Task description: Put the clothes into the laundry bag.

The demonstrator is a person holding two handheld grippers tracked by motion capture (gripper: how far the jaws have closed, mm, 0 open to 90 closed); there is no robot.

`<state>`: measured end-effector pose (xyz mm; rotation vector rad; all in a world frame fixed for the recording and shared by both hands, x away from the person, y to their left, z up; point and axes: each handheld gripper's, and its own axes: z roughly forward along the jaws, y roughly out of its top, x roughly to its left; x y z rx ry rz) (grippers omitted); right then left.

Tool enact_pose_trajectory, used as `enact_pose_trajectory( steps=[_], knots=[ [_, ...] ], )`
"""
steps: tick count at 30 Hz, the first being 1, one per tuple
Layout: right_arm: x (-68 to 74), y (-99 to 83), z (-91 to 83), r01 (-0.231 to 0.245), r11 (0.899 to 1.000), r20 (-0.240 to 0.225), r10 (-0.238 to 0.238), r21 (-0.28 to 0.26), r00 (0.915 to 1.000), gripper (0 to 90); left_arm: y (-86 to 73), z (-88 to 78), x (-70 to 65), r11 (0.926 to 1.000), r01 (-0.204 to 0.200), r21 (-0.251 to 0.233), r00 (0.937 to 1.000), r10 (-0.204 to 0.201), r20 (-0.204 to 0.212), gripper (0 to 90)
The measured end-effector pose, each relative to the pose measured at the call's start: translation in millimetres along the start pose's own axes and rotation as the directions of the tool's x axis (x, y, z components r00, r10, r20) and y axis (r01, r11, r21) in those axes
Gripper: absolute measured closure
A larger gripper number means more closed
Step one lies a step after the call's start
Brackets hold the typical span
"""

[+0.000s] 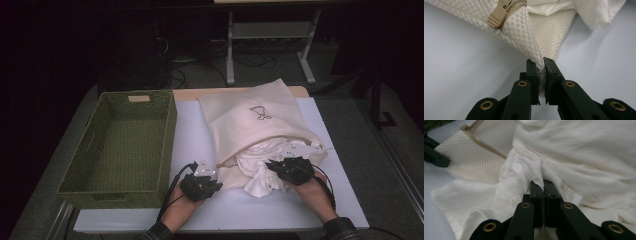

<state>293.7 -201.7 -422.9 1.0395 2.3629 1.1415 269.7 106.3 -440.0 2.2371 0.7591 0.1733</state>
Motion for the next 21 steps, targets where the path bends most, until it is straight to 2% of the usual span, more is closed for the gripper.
enact_pose_trajectory(
  steps=[8,21],
  knots=[
    [-3.5,11.7,5.5,0.003,0.999,0.021,-0.003,-0.038,0.9998,86.7,0.0,0.1,0.4,1.0000,-0.004,0.005,1.0000,0.004,0.002,83.4],
    [-3.0,31.2,24.6,0.003,0.997,0.051,0.001,-0.076,0.9987,87.0,0.1,1.5,-0.1,0.9998,-0.014,0.013,0.9999,0.014,0.004,83.4]
  ],
)
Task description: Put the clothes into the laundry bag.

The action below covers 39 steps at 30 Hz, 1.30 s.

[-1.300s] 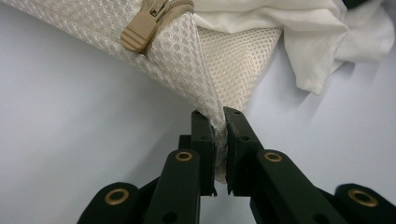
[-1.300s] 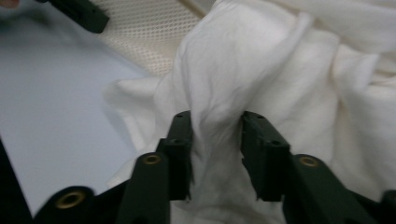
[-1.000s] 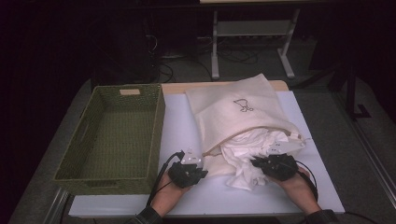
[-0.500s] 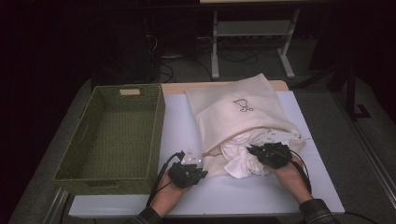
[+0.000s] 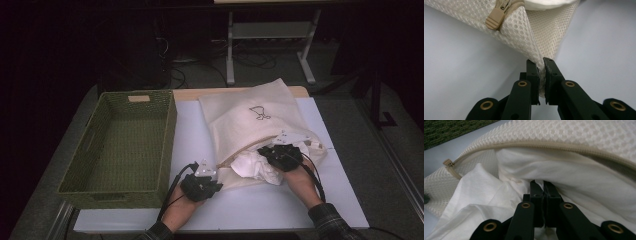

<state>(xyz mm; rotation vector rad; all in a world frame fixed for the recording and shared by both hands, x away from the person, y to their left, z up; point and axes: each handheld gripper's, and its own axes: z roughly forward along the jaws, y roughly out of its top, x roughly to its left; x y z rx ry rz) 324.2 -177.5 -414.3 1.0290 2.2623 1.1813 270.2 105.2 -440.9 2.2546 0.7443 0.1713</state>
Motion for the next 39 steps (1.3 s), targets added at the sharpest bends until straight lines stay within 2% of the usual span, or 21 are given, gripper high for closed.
enact_pose_trajectory(
  steps=[11,15,18,22,27,31,33,39],
  knots=[
    [4.1,16.8,34.2,0.013,1.000,0.042,-0.012,-0.025,0.9990,87.0,-0.1,0.4,-0.5,1.0000,0.002,0.002,1.0000,-0.002,0.002,83.4],
    [8.0,18.7,45.2,0.009,1.000,0.030,-0.008,-0.019,0.9995,85.6,-0.5,1.0,0.0,1.0000,0.002,0.006,1.0000,-0.002,0.004,83.2],
    [10.4,18.8,45.3,0.017,1.000,0.000,-0.017,-0.001,0.9999,78.7,-0.6,1.4,0.1,1.0000,0.000,0.008,1.0000,0.000,0.005,83.0],
    [11.3,19.5,31.4,0.005,1.000,-0.059,-0.003,0.020,0.9983,64.1,-0.5,1.0,0.2,1.0000,-0.001,0.005,1.0000,0.001,0.005,82.9],
    [15.4,15.6,0.5,0.013,0.999,-0.108,-0.008,0.043,0.9941,48.6,-0.5,0.8,0.0,1.0000,0.001,0.003,1.0000,-0.001,0.005,82.8],
    [16.7,6.5,-24.7,-0.011,0.999,-0.100,0.015,0.039,0.9948,38.8,-0.5,0.8,-0.1,1.0000,0.001,0.004,1.0000,-0.001,0.005,82.8],
    [15.9,-0.9,-34.1,-0.034,0.998,-0.077,0.038,0.049,0.9963,31.8,-0.4,0.6,-0.1,1.0000,-0.001,0.006,1.0000,0.001,0.005,82.8],
    [8.4,-28.5,-52.4,-0.075,0.993,-0.024,0.077,0.092,0.9967,15.0,-0.4,1.1,-0.4,1.0000,0.001,0.006,1.0000,-0.001,0.005,82.7]
  ],
)
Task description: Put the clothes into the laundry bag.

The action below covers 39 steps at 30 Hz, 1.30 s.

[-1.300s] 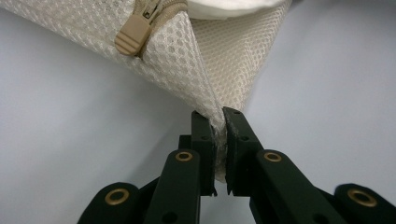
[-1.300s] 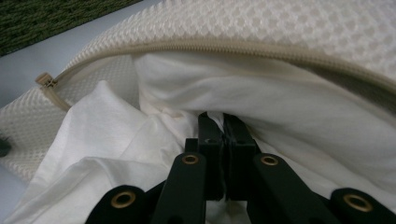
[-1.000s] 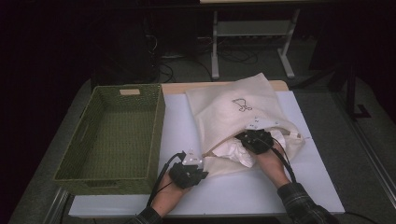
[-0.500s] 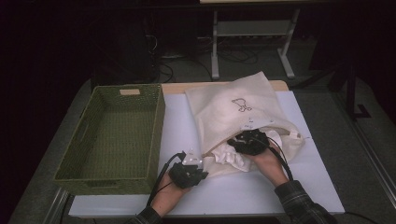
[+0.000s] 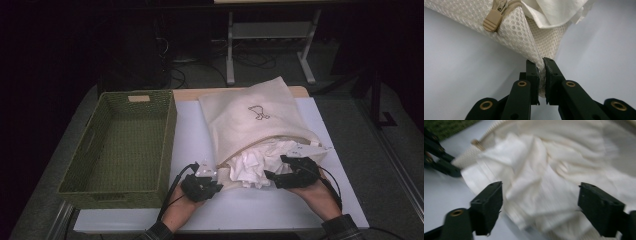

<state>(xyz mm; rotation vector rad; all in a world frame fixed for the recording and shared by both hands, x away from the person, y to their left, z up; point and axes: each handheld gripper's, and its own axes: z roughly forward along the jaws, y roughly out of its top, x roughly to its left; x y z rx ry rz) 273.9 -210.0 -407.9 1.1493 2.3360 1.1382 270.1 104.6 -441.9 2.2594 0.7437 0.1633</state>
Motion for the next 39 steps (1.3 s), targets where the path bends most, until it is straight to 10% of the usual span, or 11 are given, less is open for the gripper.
enact_pose_trajectory(
  steps=[6,15,26,39],
  knots=[
    [-10.0,-22.6,10.5,-0.053,0.995,0.003,0.053,0.086,0.9986,2.4,0.2,-0.1,0.1,1.0000,-0.006,0.007,1.0000,0.006,-0.001,82.7],
    [1.5,-18.8,40.8,0.001,0.992,-0.046,0.005,0.130,0.9989,2.2,-0.2,0.2,0.1,1.0000,-0.005,0.009,1.0000,0.005,-0.001,82.6],
    [4.0,-18.8,45.0,0.030,0.994,-0.005,-0.030,0.102,0.9995,50.6,-0.2,0.9,-0.5,0.9999,-0.004,0.010,1.0000,0.004,-0.002,82.5],
    [-2.0,-2.4,44.3,0.001,1.000,-0.045,-0.001,0.015,0.9990,81.0,0.0,1.6,-0.6,0.9999,-0.005,0.013,1.0000,0.005,0.000,82.8]
  ],
)
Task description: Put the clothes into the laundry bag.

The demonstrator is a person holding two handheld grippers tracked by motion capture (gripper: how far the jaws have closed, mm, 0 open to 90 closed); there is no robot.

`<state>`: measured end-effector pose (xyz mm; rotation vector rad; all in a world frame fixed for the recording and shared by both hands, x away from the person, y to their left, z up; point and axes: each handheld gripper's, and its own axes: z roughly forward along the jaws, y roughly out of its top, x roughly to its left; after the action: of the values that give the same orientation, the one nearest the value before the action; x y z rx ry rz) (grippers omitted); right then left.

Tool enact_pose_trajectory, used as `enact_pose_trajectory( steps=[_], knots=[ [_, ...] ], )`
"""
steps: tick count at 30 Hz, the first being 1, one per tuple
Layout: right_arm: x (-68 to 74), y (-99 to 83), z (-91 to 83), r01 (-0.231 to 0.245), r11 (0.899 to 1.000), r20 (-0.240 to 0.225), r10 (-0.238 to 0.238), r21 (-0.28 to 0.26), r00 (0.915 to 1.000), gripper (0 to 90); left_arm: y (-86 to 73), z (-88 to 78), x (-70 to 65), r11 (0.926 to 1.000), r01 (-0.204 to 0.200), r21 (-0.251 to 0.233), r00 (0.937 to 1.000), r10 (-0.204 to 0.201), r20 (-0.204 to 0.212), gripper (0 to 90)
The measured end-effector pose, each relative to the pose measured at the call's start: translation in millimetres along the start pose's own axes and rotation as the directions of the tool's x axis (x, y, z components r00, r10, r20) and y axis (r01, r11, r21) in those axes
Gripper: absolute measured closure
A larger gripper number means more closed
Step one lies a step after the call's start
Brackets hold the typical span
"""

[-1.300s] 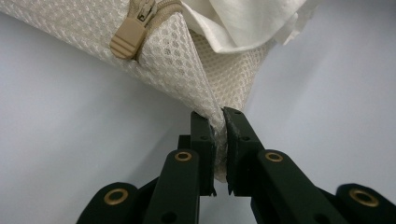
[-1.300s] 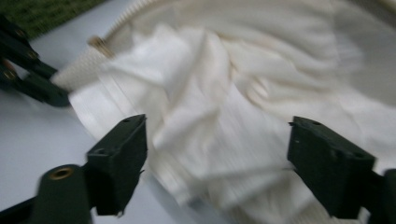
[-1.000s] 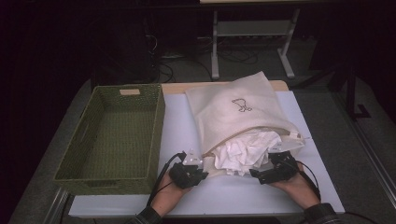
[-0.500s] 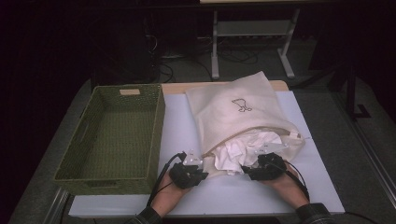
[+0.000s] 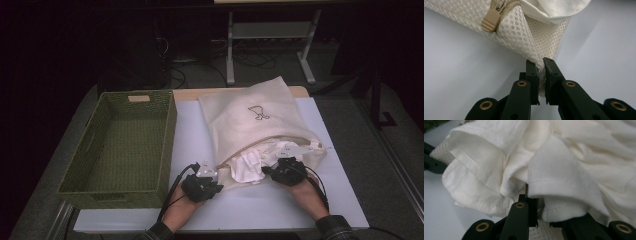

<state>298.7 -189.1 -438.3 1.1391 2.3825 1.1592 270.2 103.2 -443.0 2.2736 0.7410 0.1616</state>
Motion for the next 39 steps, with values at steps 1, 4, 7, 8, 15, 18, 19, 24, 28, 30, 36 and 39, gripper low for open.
enact_pose_trajectory(
  steps=[1,4,7,8,15,18,19,24,28,30,36,39],
  knots=[
    [0.2,2.3,1.1,0.004,1.000,0.003,-0.004,-0.003,1.0000,81.2,0.0,0.1,0.0,1.0000,0.000,0.000,1.0000,0.000,0.000,82.8],
    [-0.8,9.1,6.4,0.007,1.000,0.010,-0.007,-0.014,0.9999,81.3,0.1,-0.1,-0.1,1.0000,-0.002,0.001,1.0000,0.002,0.000,82.8],
    [-2.4,15.2,12.2,0.008,1.000,0.021,-0.008,-0.026,0.9997,81.3,0.0,-0.1,0.2,1.0000,-0.002,0.000,1.0000,0.002,0.000,82.9],
    [-3.3,16.8,13.9,0.007,1.000,0.025,-0.006,-0.028,0.9997,81.3,0.0,-0.1,0.3,1.0000,-0.001,0.001,1.0000,0.001,0.001,82.9],
    [-6.9,28.4,20.7,0.020,0.998,0.055,-0.017,-0.055,0.9983,81.5,0.1,-0.1,0.0,1.0000,-0.003,0.000,1.0000,0.003,-0.001,82.9],
    [-8.7,30.6,23.8,0.026,0.998,0.063,-0.022,-0.064,0.9978,81.6,0.1,-0.1,0.1,1.0000,-0.003,0.001,1.0000,0.003,0.001,82.9],
    [-9.0,31.2,24.9,0.024,0.998,0.065,-0.020,-0.063,0.9977,81.6,0.1,0.0,0.1,1.0000,-0.003,0.001,1.0000,0.003,0.001,82.9],
    [-10.1,40.3,30.3,0.038,0.997,0.088,-0.033,-0.062,0.9956,81.8,0.2,0.0,-0.3,1.0000,-0.002,0.002,1.0000,0.002,0.001,82.9],
    [-12.4,44.8,38.1,0.041,0.997,0.100,-0.034,-0.067,0.9944,81.8,0.0,0.2,-0.5,1.0000,-0.004,0.003,1.0000,0.003,0.001,82.9],
    [-13.4,48.4,42.1,0.041,0.997,0.106,-0.033,-0.066,0.9938,81.8,0.0,0.5,-0.3,1.0000,-0.003,0.004,1.0000,0.003,0.003,82.9],
    [-14.6,59.6,60.3,0.029,0.996,0.141,-0.016,-0.087,0.9899,81.8,0.0,0.5,-0.6,1.0000,-0.004,0.004,1.0000,0.004,0.002,82.8],
    [-15.3,62.9,66.0,0.025,0.995,0.149,-0.011,-0.095,0.9888,81.5,-0.3,0.3,-0.2,1.0000,-0.003,0.003,1.0000,0.003,0.003,82.7]
  ],
)
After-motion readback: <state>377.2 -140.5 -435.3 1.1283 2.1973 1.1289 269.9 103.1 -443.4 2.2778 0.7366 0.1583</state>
